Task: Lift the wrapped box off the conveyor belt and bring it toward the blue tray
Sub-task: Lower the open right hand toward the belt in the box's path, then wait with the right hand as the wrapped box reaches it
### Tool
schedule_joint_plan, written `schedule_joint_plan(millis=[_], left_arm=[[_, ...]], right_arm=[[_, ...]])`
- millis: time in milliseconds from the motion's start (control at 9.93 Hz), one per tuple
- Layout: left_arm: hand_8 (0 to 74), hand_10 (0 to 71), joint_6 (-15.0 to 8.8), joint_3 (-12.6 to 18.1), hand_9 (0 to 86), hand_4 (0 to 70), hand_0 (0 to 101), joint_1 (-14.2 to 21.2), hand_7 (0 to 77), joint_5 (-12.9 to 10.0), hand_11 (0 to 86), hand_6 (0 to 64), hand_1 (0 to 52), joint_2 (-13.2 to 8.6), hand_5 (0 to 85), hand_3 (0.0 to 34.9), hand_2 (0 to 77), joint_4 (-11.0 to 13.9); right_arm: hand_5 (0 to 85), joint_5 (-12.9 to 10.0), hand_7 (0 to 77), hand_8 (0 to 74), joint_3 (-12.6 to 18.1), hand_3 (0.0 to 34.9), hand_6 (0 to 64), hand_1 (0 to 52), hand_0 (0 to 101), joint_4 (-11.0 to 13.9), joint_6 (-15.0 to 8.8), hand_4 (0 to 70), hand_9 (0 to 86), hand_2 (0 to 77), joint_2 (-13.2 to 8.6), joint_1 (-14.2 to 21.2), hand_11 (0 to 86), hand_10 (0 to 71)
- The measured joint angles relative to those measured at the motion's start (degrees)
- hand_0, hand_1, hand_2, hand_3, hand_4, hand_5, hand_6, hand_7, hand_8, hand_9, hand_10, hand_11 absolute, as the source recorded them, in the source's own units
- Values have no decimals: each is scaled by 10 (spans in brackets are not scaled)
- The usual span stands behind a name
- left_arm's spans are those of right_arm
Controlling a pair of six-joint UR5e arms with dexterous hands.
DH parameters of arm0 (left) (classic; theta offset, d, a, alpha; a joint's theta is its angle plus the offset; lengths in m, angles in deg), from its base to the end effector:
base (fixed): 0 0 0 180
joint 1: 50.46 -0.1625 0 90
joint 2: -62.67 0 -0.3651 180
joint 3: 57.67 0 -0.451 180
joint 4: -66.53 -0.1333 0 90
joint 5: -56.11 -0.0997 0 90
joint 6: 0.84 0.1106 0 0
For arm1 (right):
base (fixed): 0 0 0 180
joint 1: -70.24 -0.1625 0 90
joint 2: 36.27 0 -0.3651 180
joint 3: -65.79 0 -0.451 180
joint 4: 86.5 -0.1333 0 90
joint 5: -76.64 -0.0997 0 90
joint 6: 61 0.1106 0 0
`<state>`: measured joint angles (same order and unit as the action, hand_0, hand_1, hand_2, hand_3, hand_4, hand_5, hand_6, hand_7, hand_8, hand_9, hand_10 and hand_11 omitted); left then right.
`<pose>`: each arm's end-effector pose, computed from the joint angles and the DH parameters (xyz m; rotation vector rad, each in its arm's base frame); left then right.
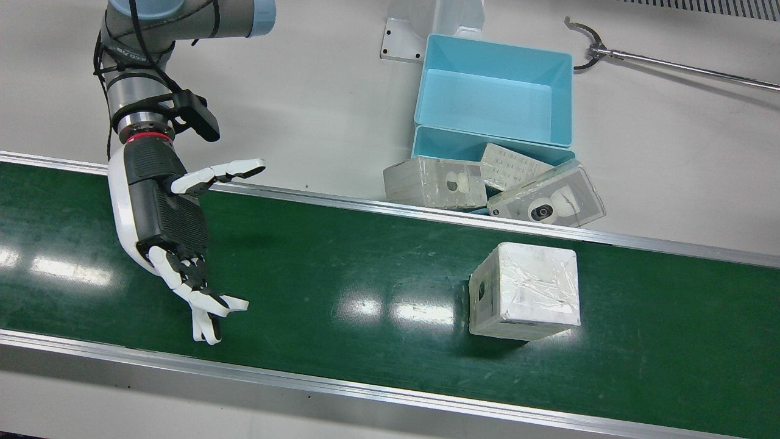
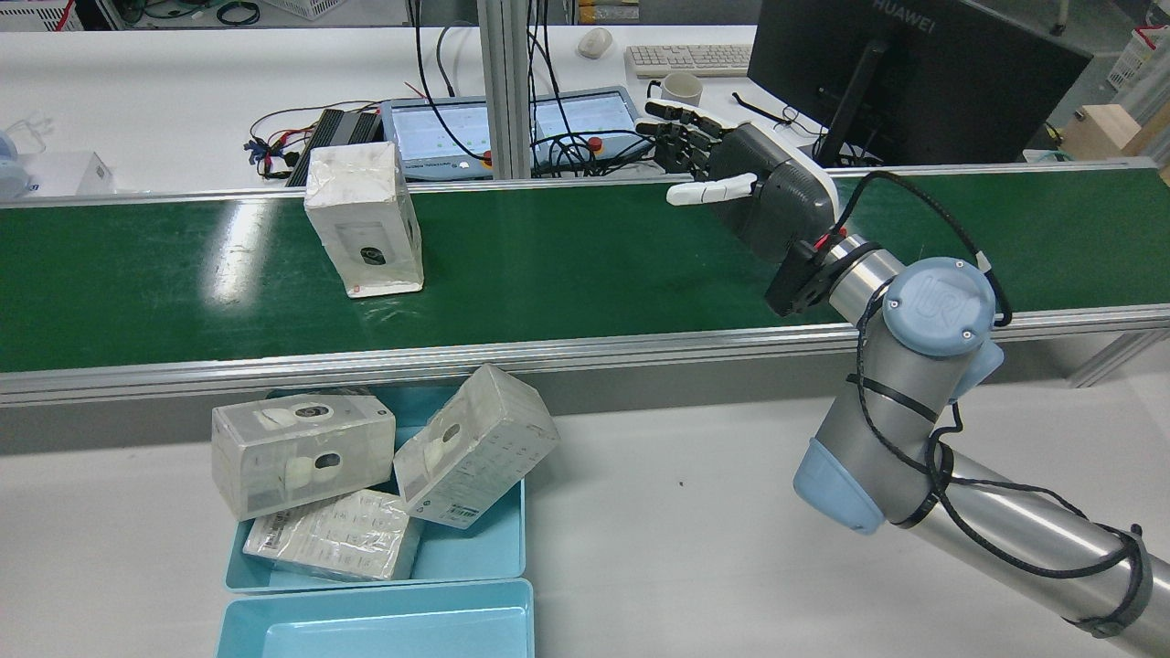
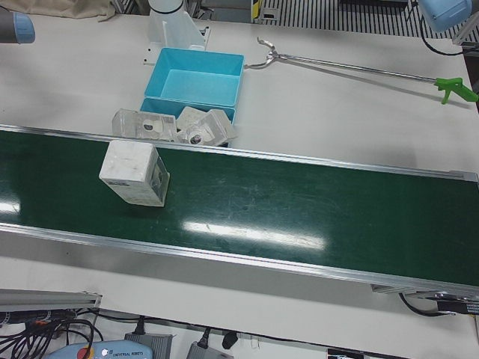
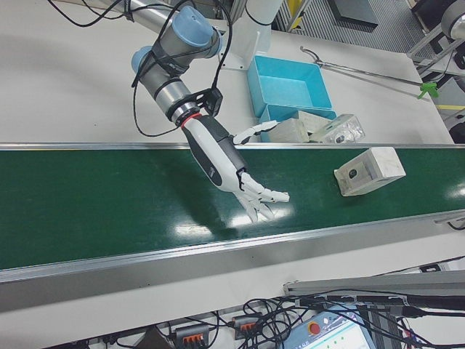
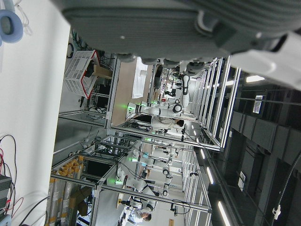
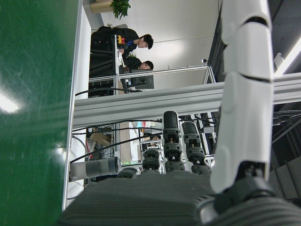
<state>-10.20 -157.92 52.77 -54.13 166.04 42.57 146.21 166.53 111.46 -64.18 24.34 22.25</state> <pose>-0.2300 -0.5631 0.4373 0.3146 -2.1713 2.2057 -0.3124 -0.6037 0.2431 -0.5344 -2.4093 1.6904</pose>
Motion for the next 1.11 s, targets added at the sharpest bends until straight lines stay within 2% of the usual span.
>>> schedule_joint_plan(millis=[201, 403, 504, 806, 1108], left_arm=[[5, 0, 0, 0, 5, 0, 0, 0, 5, 0, 5, 0, 0, 0, 11, 0, 5, 0], [5, 0, 0, 0, 5, 0, 0, 0, 5, 0, 5, 0, 0, 0, 11, 0, 11, 0], [5, 0, 0, 0, 5, 0, 0, 0, 5, 0, 5, 0, 0, 0, 11, 0, 11, 0], [5, 5, 0, 0, 5, 0, 0, 0, 5, 0, 5, 0, 0, 0, 11, 0, 11, 0], [5, 0, 0, 0, 5, 0, 0, 0, 5, 0, 5, 0, 0, 0, 11, 0, 5, 0]], right_arm=[[158, -15, 240, 65, -1, 0, 98, 147, 484, 7, -10, 136, 71, 93, -6, 14, 5, 0], [158, -18, 229, 60, 0, 0, 76, 147, 484, 32, -18, 125, 71, 93, -6, 9, 5, 0], [136, -17, 185, 55, 0, 0, 55, 147, 485, 40, -20, 93, 38, 76, -4, 0, 11, 0], [136, -14, 175, 55, -2, 0, 60, 147, 485, 46, -27, 93, 38, 82, 0, -18, 11, 0], [120, -15, 153, 44, -3, 0, 60, 120, 473, 43, -57, 87, 38, 87, -1, -11, 11, 0]])
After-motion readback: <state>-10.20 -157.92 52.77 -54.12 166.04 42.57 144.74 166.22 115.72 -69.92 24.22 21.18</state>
